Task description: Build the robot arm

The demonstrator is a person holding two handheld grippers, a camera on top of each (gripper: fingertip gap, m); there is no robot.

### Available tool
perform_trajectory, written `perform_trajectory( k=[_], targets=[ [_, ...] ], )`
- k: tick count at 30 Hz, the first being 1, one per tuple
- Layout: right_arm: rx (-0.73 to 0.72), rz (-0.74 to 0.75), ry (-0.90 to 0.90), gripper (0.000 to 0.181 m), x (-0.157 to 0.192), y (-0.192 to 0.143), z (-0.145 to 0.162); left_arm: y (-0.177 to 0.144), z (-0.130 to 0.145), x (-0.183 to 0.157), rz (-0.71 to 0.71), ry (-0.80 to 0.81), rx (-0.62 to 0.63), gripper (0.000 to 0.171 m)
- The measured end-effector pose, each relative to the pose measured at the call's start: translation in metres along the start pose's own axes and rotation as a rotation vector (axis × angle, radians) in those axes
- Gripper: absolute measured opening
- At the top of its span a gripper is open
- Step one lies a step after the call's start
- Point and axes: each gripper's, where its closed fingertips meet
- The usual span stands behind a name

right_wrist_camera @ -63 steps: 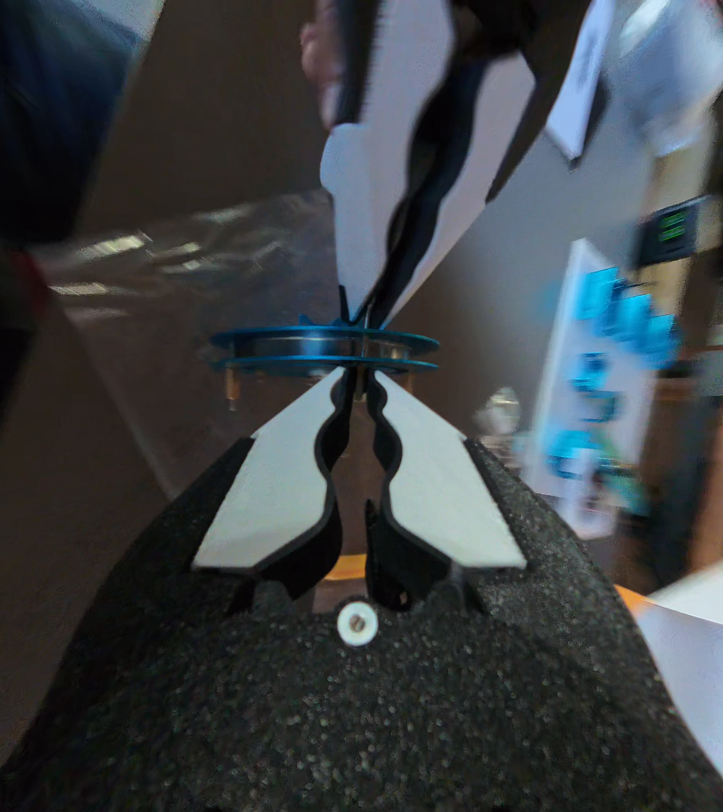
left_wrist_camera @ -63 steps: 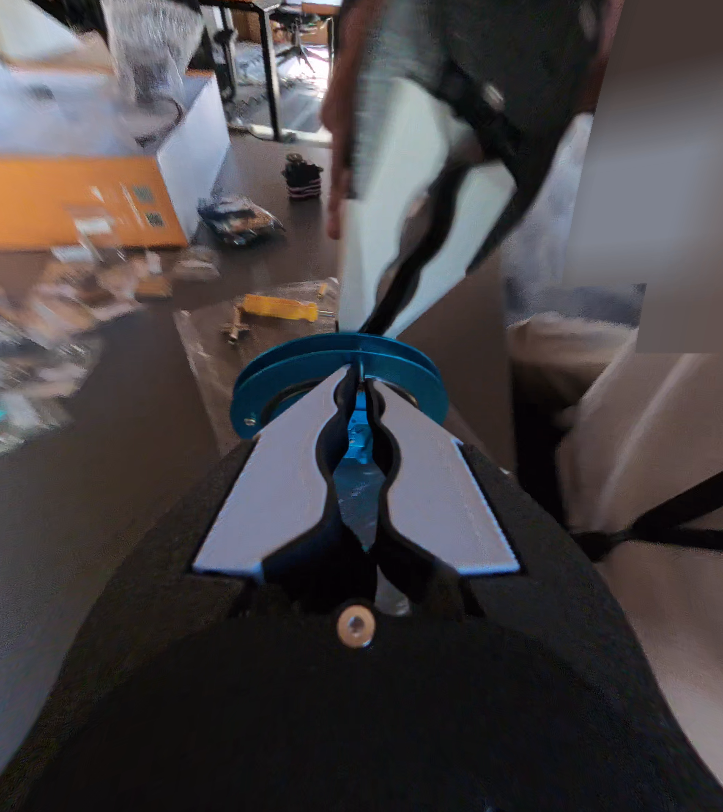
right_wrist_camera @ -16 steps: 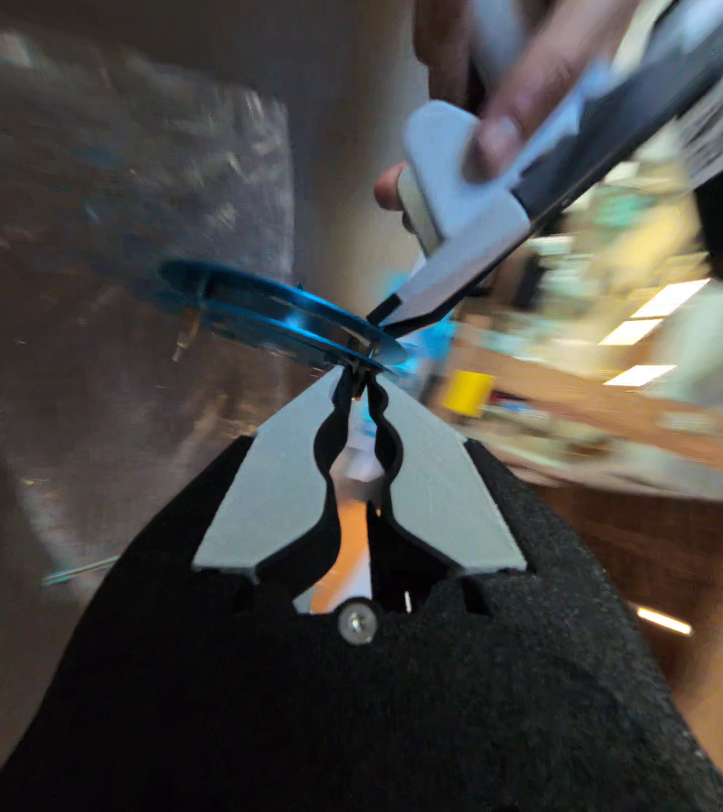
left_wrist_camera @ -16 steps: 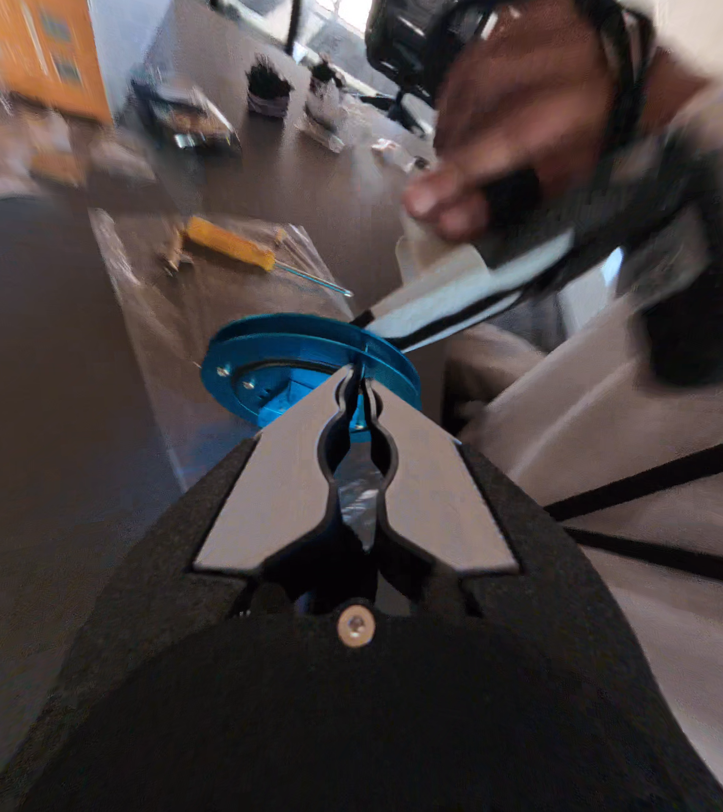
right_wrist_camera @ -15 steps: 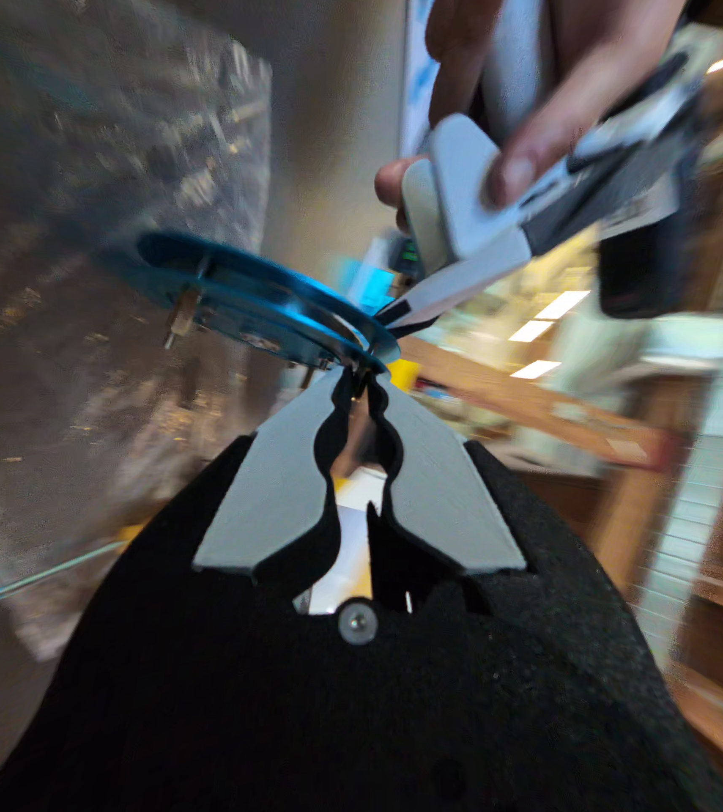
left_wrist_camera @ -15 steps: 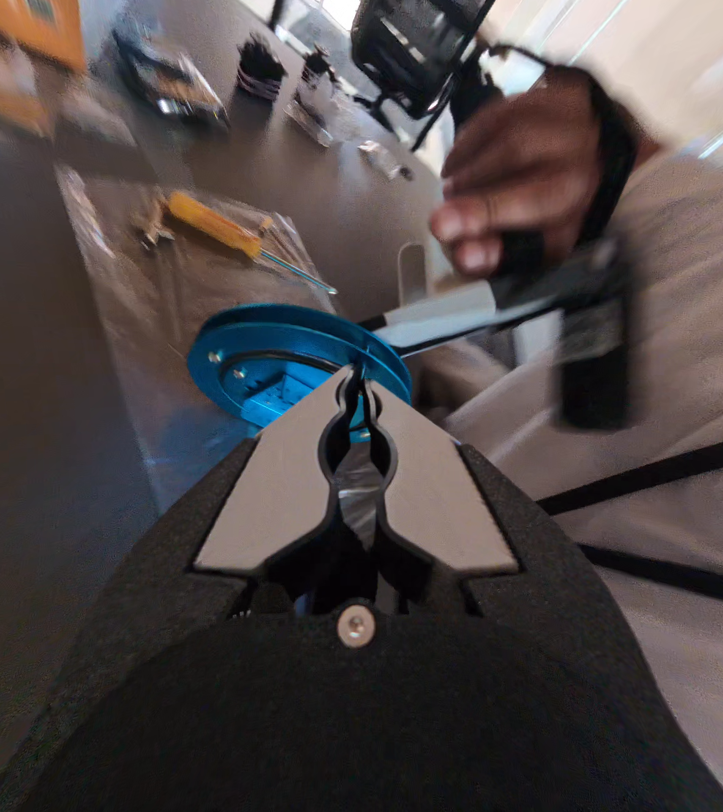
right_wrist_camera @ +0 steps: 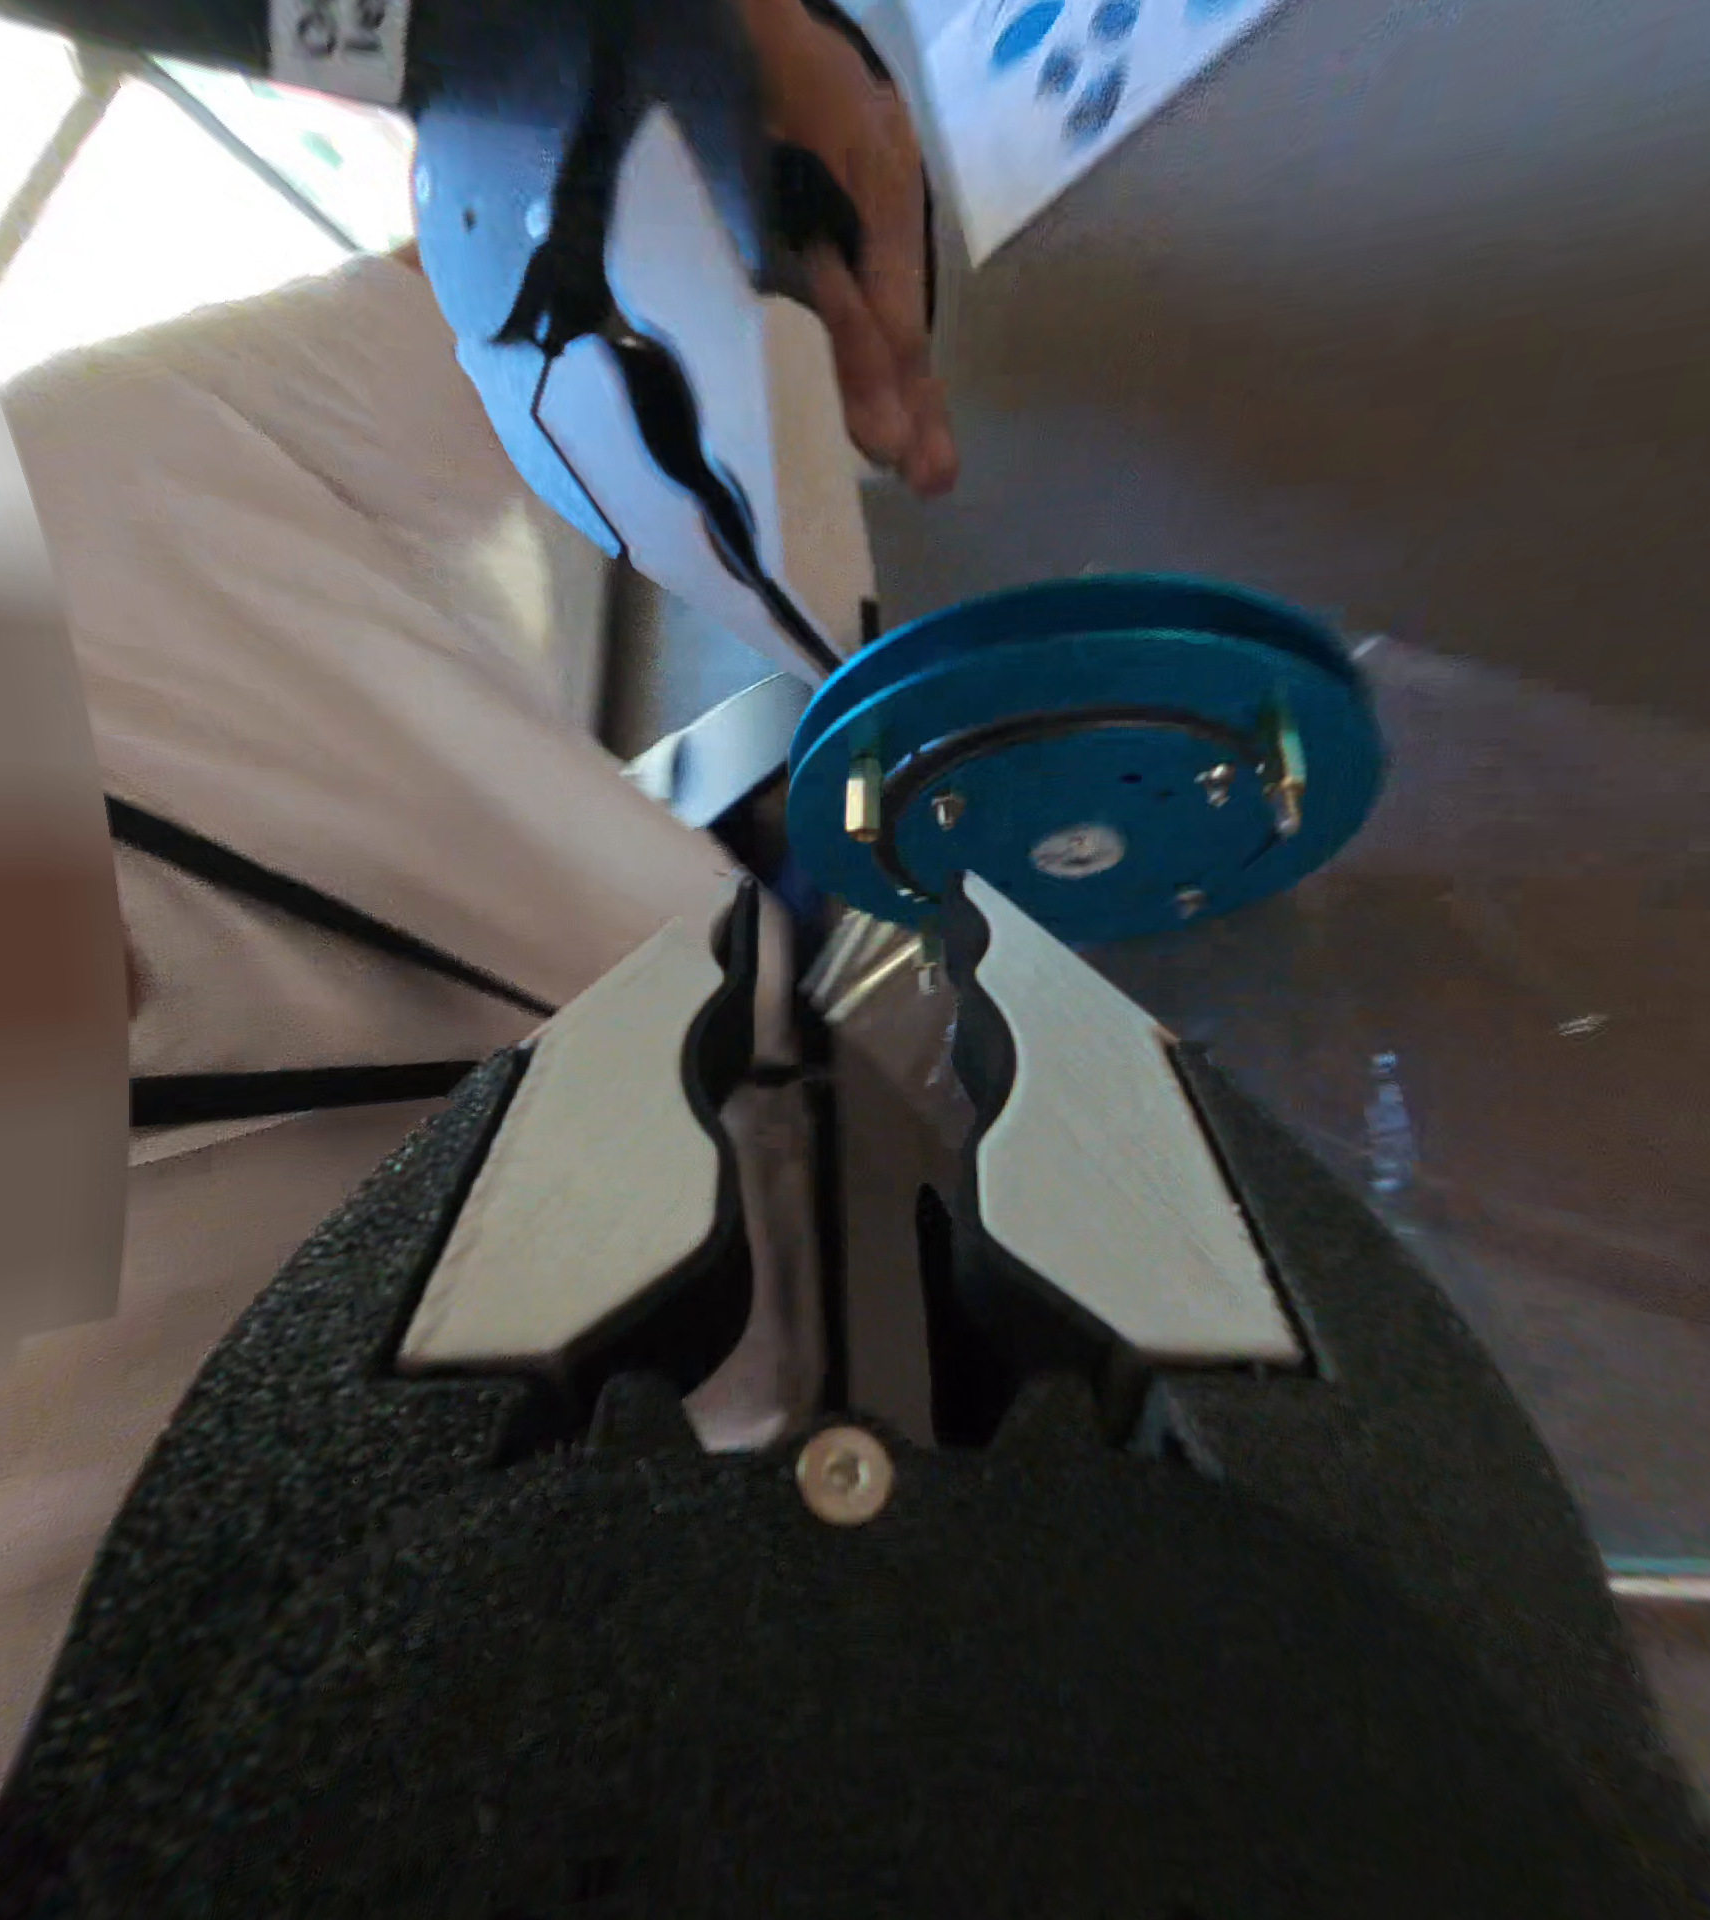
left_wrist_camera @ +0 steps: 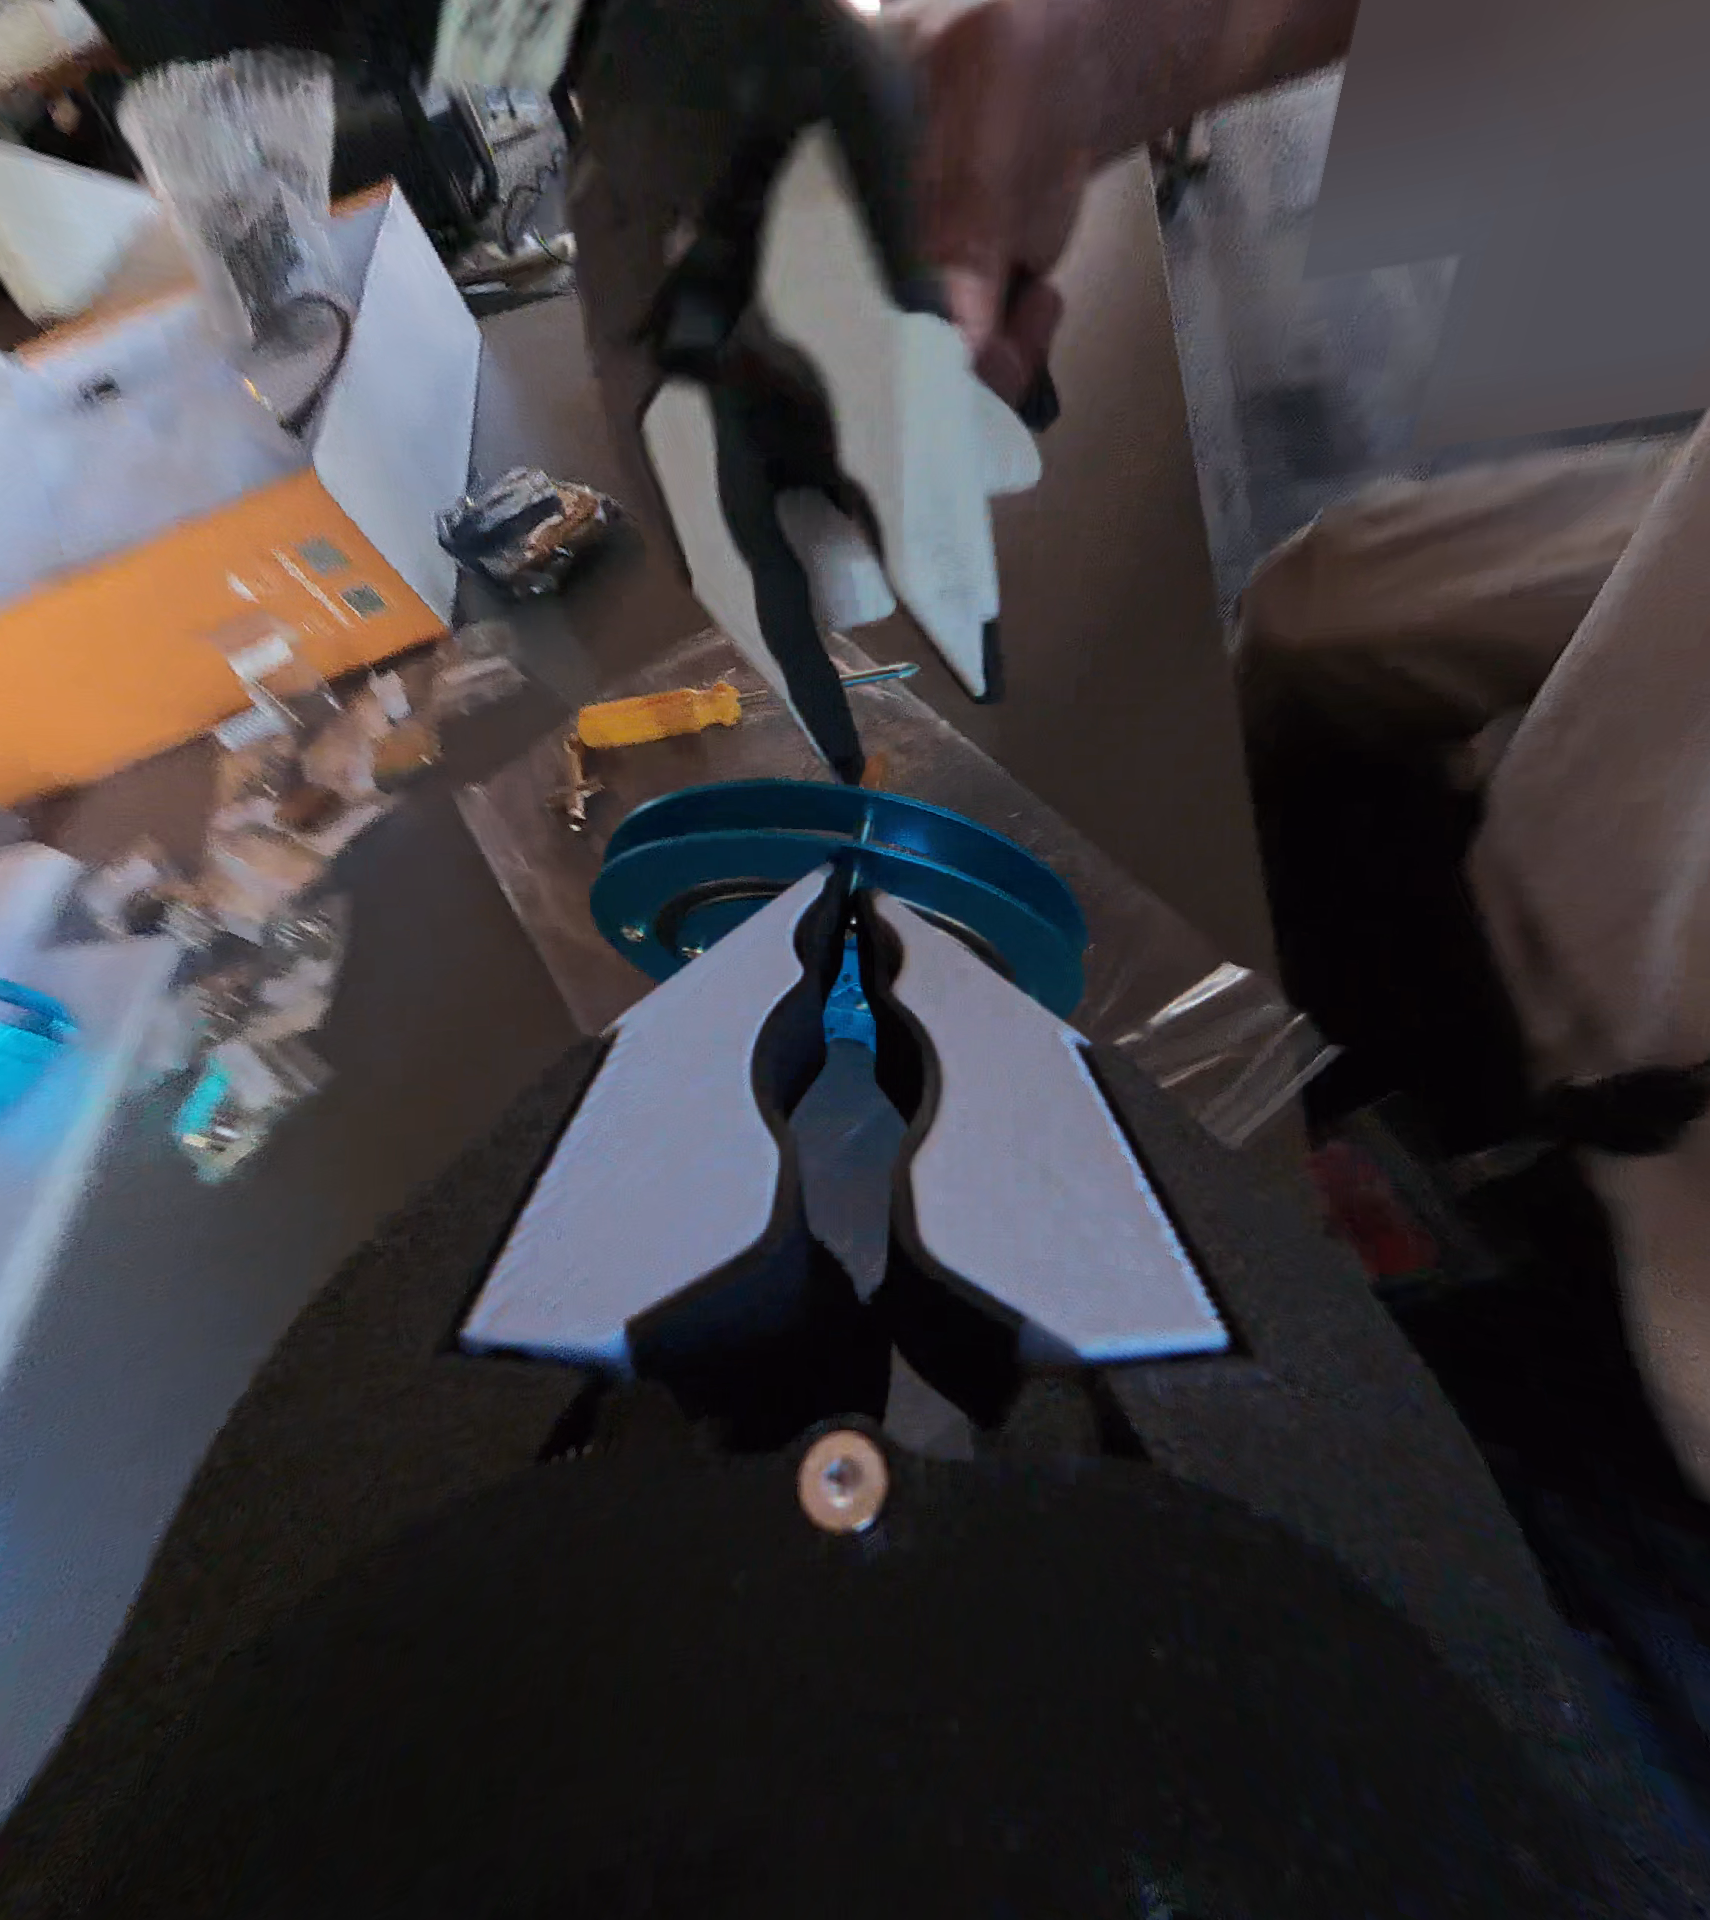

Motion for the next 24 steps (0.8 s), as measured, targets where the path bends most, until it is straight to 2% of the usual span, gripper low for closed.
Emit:
perform_trajectory(
  k=[4,5,7,9,10,12,15,17,20,21,22,24],
  targets=[
    [0.170,-0.154,0.135,0.032,0.009,0.010,0.007,0.004,-0.005,-0.007,-0.069,0.231,0.056,0.000],
    [0.190,-0.174,0.145,0.025,0.012,0.011,0.005,0.005,-0.006,-0.008,-0.075,0.256,0.065,0.000],
    [0.230,-0.119,0.116,0.007,0.008,0.014,0.002,0.005,-0.006,-0.008,-0.087,0.302,0.081,0.000],
    [0.261,-0.054,0.029,0.005,0.004,0.014,0.001,0.005,-0.006,-0.005,-0.100,0.322,0.102,0.000],
    [0.261,0.018,-0.073,0.005,0.002,0.013,0.000,0.005,-0.006,-0.004,-0.089,0.282,0.108,0.000],
    [0.266,0.257,-0.353,0.004,-0.006,0.010,-0.005,0.005,-0.007,-0.001,-0.018,0.081,0.097,0.000],
    [0.282,0.755,-0.912,0.005,-0.019,0.000,-0.022,0.007,-0.005,0.005,0.121,-0.232,0.066,0.000],
    [0.295,1.017,-1.227,0.005,-0.020,-0.002,-0.027,0.006,-0.007,0.005,0.240,-0.445,0.051,0.000],
    [0.202,1.380,-1.760,0.004,-0.017,-0.005,-0.035,0.006,-0.009,0.002,0.393,-0.706,0.007,0.000],
    [0.144,1.448,-1.866,0.005,-0.016,-0.005,-0.034,0.006,-0.009,0.000,0.419,-0.750,-0.005,0.000],
    [0.106,1.468,-1.897,0.005,-0.017,-0.005,-0.034,0.007,-0.008,0.001,0.416,-0.751,-0.013,0.000],
    [0.043,1.374,-1.767,0.006,-0.021,-0.005,-0.031,0.009,-0.008,0.001,0.384,-0.703,-0.010,0.000]
  ],
)
Point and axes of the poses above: each gripper's, where its closed fingertips meet, y out along the fingers, z out of its underside, x = y × z across the jaws, and after that the axes turned 11 degrees about y, right-handed
